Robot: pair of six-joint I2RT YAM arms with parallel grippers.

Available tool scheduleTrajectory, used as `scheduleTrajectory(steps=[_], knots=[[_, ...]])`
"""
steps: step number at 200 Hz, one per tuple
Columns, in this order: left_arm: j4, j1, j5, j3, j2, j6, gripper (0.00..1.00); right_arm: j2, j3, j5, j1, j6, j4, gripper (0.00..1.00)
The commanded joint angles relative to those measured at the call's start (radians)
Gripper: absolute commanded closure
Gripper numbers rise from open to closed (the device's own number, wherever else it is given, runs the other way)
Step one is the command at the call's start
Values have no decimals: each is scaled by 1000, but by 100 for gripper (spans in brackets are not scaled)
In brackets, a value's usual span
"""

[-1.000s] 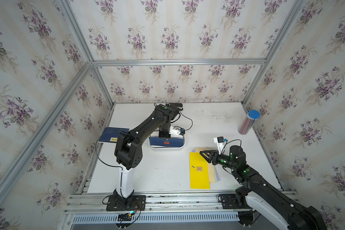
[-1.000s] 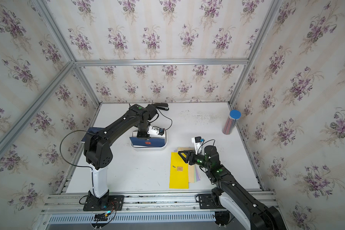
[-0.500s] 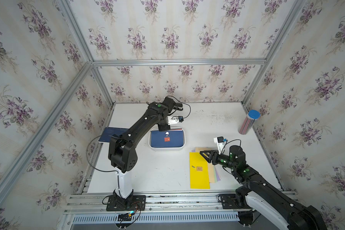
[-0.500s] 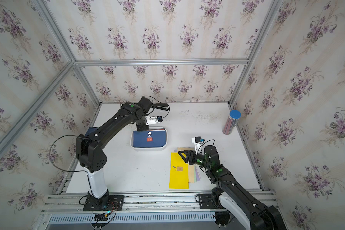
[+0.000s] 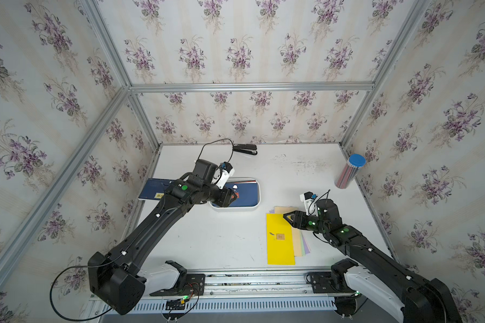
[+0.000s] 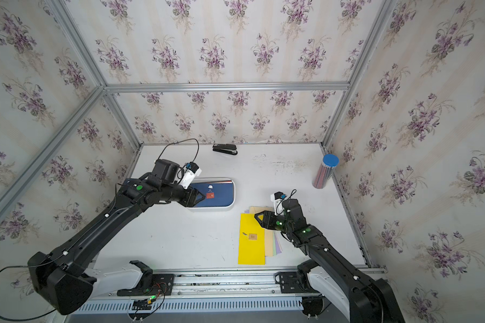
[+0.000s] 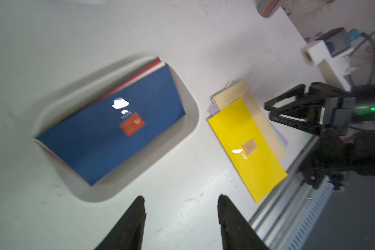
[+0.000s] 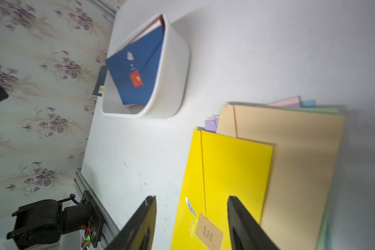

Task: Put the sealed envelopes into the storage box
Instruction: Place the envelope in the storage box, then pick up the envelope from the center of the board.

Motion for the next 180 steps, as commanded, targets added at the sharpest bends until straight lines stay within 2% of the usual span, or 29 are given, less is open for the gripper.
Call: scheduleTrajectory(steps=[1,20,36,76,83,86,97,120,147,180], knots=[[184,-92,133,-160,-72,-265,44,33,-11,15,5,45,-62,45],[234,-255,63,-243,-62,-338,44,62,-25,8,11,66,-52,48],[270,-359,35,-273,-13,-384,44,85,-33,12,19,69,-55,48],[541,-469,56,-332,151,-508,44,110,-64,28,31,90,-48,49],[549,-484,58,-307,190,-506,44,109,-67,35,33,93,-49,49],[550,-491,56,-295,233,-504,47,109,-67,39,35,94,-53,49],[555,-506,66,-247,316,-498,51,106,-69,49,35,96,-60,49],[581,-516,81,-184,440,-511,61,115,-70,53,36,90,-69,49],[541,-516,84,-109,527,-498,62,128,-81,0,37,99,-33,49],[585,-513,99,-111,592,-508,62,142,-79,-38,37,113,1,50]])
